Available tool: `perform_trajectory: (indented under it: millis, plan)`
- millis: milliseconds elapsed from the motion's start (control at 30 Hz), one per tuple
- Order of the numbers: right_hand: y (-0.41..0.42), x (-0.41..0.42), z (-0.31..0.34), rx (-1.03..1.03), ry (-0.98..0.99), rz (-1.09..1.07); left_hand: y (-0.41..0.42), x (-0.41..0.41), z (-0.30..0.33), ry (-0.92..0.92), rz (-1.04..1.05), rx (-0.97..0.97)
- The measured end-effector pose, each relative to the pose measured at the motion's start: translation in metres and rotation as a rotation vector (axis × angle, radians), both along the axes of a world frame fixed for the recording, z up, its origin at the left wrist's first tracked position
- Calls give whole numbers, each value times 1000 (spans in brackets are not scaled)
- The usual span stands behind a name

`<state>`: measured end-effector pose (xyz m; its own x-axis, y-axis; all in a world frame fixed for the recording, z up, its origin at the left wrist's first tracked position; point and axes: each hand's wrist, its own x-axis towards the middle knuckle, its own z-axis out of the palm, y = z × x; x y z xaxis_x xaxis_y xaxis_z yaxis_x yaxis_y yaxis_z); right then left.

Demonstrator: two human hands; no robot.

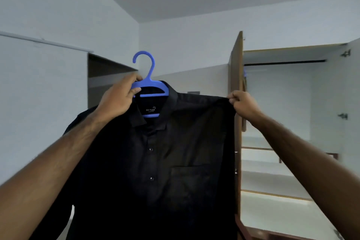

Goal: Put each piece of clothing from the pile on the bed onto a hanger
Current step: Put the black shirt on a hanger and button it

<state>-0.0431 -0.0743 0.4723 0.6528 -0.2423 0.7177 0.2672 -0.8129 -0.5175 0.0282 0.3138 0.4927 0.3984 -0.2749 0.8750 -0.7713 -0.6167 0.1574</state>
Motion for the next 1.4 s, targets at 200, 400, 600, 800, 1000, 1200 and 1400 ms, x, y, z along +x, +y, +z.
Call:
perform_trajectory:
  millis: [200,400,600,800,1000,1200,1400]
  plan:
    - [-157,-49,17,29,18,-95,-176,-16,-6,59,-170,57]
    - [-274,-72,8,-110,243,-50,-310,-10,-6,105,-194,-1]
    - [-337,-56,-7,-282,261,162,-446,8,-9,102,-306,74]
    - [-433,5,-21,-331,127,-50,-567,50,-12,57,-414,12]
    - [-558,74,-13,-309,155,-161,-654,142,-13,49,-358,134]
    - [-673,143,-5,-279,115,-253,-749,230,-22,-54,-114,342]
    - [-783,223,-5,-304,114,-271,-846,296,-28,-234,34,297]
